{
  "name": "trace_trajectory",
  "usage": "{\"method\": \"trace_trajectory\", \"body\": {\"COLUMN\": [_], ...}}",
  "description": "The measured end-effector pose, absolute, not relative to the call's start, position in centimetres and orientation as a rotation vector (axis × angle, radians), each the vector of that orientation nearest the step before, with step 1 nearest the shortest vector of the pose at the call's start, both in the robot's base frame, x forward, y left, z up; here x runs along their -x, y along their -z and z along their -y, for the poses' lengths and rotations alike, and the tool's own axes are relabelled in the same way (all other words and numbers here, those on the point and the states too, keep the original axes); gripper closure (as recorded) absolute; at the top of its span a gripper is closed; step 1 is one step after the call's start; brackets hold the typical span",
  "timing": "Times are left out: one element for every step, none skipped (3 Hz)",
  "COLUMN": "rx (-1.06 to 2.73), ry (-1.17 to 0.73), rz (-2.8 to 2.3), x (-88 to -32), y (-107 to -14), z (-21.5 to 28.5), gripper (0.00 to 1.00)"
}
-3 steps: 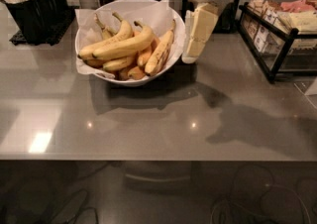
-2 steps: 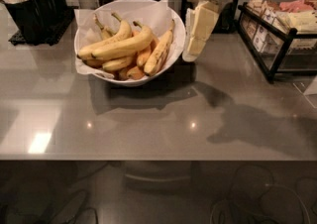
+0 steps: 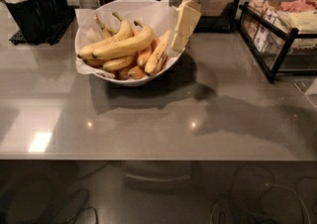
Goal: Pick banana from white bowl
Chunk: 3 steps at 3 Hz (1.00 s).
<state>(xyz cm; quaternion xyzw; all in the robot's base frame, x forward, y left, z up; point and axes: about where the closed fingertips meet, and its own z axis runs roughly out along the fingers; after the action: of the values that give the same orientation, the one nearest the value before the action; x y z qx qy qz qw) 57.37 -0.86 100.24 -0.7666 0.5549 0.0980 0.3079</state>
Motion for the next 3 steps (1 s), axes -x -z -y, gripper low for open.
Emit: {"method": "trace_trajectory", "body": {"rx": [2.056, 2.076, 2.077], "ry": [-0.334, -0.383, -0.384], "rz": [-1.384, -1.356, -1.355], "x": [-59.2, -60.0, -60.0], "y": [-99.5, -98.4, -98.3], "z": [-2.7, -4.8, -4.9], "gripper": [0.00, 0.00, 0.18]}}
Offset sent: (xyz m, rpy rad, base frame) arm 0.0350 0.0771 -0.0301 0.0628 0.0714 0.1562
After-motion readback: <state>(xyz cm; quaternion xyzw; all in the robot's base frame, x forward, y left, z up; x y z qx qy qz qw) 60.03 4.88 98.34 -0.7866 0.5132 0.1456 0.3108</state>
